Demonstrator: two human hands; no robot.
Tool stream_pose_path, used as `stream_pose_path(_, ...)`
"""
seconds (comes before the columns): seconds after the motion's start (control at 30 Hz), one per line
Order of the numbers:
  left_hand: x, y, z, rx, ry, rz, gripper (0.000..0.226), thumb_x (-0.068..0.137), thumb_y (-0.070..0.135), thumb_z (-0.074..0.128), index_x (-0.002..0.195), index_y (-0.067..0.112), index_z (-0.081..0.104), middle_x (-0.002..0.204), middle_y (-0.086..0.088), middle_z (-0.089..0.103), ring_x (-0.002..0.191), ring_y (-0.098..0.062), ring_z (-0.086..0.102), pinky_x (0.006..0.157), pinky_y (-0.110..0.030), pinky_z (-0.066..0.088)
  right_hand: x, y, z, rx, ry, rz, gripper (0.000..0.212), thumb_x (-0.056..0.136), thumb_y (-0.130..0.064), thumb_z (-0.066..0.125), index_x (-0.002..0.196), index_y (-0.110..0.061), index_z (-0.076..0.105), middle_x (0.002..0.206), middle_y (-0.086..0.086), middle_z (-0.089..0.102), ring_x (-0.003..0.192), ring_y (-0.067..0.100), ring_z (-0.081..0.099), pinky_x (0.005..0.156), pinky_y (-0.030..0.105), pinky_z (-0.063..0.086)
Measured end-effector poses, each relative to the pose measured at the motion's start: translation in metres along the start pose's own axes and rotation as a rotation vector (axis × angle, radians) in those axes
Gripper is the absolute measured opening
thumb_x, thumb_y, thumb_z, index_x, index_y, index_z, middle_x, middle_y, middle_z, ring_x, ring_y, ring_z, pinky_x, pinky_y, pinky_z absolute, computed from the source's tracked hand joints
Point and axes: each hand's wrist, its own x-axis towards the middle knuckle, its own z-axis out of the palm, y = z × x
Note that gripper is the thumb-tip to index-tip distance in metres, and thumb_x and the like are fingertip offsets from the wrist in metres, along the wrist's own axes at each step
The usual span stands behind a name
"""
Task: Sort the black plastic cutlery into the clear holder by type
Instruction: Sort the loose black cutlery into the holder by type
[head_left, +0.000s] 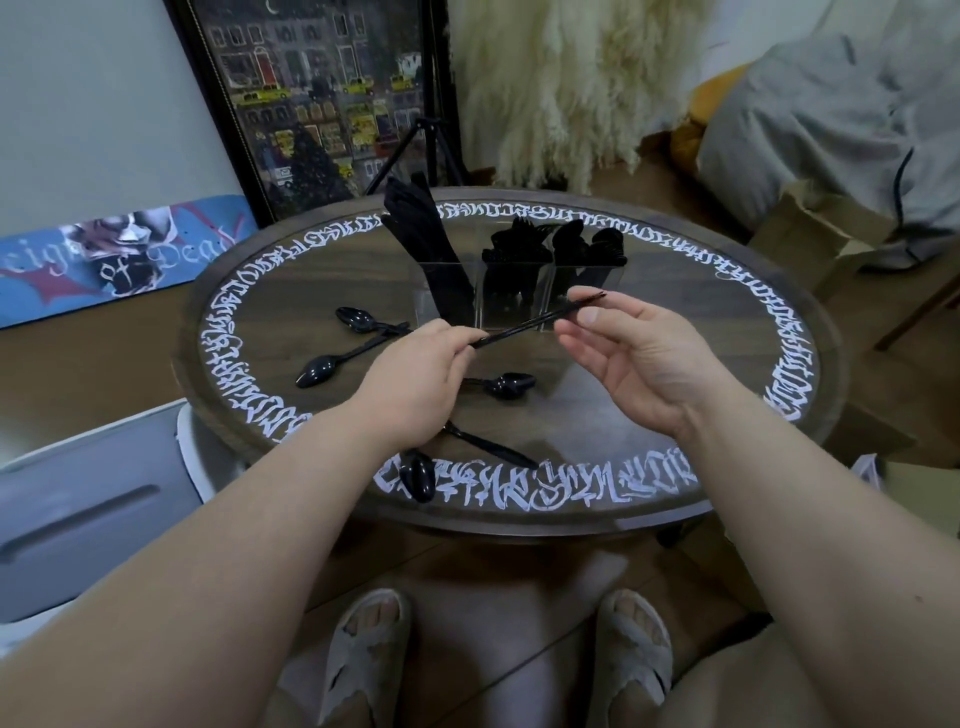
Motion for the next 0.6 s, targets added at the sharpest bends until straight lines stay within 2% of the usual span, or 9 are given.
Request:
stream_pose_path(0.07,0.003,-0.005,-0.006,-0.056,-0.012,-0.036,0.035,0.103,0.023,0.034,0.133,0.021,0.052,0.103,0.004,0.054,0.1,-0.017,0.053,0.081,-0.026,0.037,0.003,0.001,0.011,0.02,0.0,-0.051,0.018,0.086,0.01,0.054,0.095,-0.002,0.064,0.084,0.01,0.069,0.076,0.017,0.068,0.076,0.025,0.058)
stream_pose_path(0.17,0.008,-0.014,-0.017,-0.146,0.023,-0.05,0.032,0.103,0.022,0.033,0.125,0.021,0.056,0.092,0.008,0.057,0.095,-0.017,0.056,0.075,-0.025,0.035,0.01,0.001,0.03,-0.037,0.039,-0.147,0.015,0.087,0.009,0.057,0.083,-0.005,0.06,0.076,0.008,0.064,0.07,0.017,0.067,0.068,0.024,0.058)
stream_pose_path(0.23,0.013,-0.017,-0.022,-0.147,0.078,-0.038,0.034,0.102,0.021,0.035,0.13,0.022,0.054,0.103,0.006,0.061,0.106,-0.017,0.054,0.084,-0.025,0.037,0.014,-0.002,0.043,-0.139,0.07,-0.223,0.016,0.088,0.007,0.058,0.082,-0.008,0.056,0.074,0.006,0.061,0.067,0.016,0.066,0.066,0.024,0.057)
stream_pose_path(0.3,0.021,-0.025,-0.028,-0.083,0.177,-0.044,0.038,0.101,0.02,0.038,0.138,0.021,0.048,0.129,-0.002,0.055,0.123,-0.022,0.045,0.1,-0.029,0.033,0.023,-0.013,0.057,-0.304,0.116,-0.357,0.018,0.089,0.004,0.059,0.081,-0.012,0.057,0.071,0.003,0.061,0.064,0.011,0.065,0.064,0.022,0.055)
stream_pose_path(0.37,0.031,-0.037,-0.03,-0.013,0.248,-0.08,0.044,0.1,0.016,0.039,0.143,0.019,0.041,0.143,-0.003,0.045,0.133,-0.025,0.034,0.109,-0.032,0.024,0.035,-0.031,0.07,-0.536,0.14,-0.549,0.021,0.088,0.0,0.062,0.078,-0.018,0.06,0.067,-0.004,0.062,0.062,0.006,0.062,0.063,0.021,0.053)
stream_pose_path(0.47,0.041,-0.051,-0.029,0.033,0.229,-0.1,0.05,0.098,0.012,0.039,0.147,0.018,0.034,0.151,-0.002,0.036,0.139,-0.026,0.027,0.114,-0.032,0.017,0.059,-0.052,0.089,-0.836,0.122,-0.77,0.018,0.085,-0.006,0.065,0.077,-0.023,0.066,0.068,-0.013,0.064,0.064,0.001,0.058,0.067,0.019,0.049)
stream_pose_path(0.6,0.047,-0.054,-0.02,-0.009,0.161,-0.156,0.056,0.097,0.01,0.039,0.15,0.023,0.027,0.156,0.004,0.025,0.142,-0.026,0.018,0.115,-0.032,0.014,0.09,-0.054,0.107,-1.139,0.011,-0.796,0.009,0.086,-0.01,0.065,0.09,-0.015,0.071,0.081,-0.006,0.067,0.077,0.008,0.061,0.078,0.025,0.053)
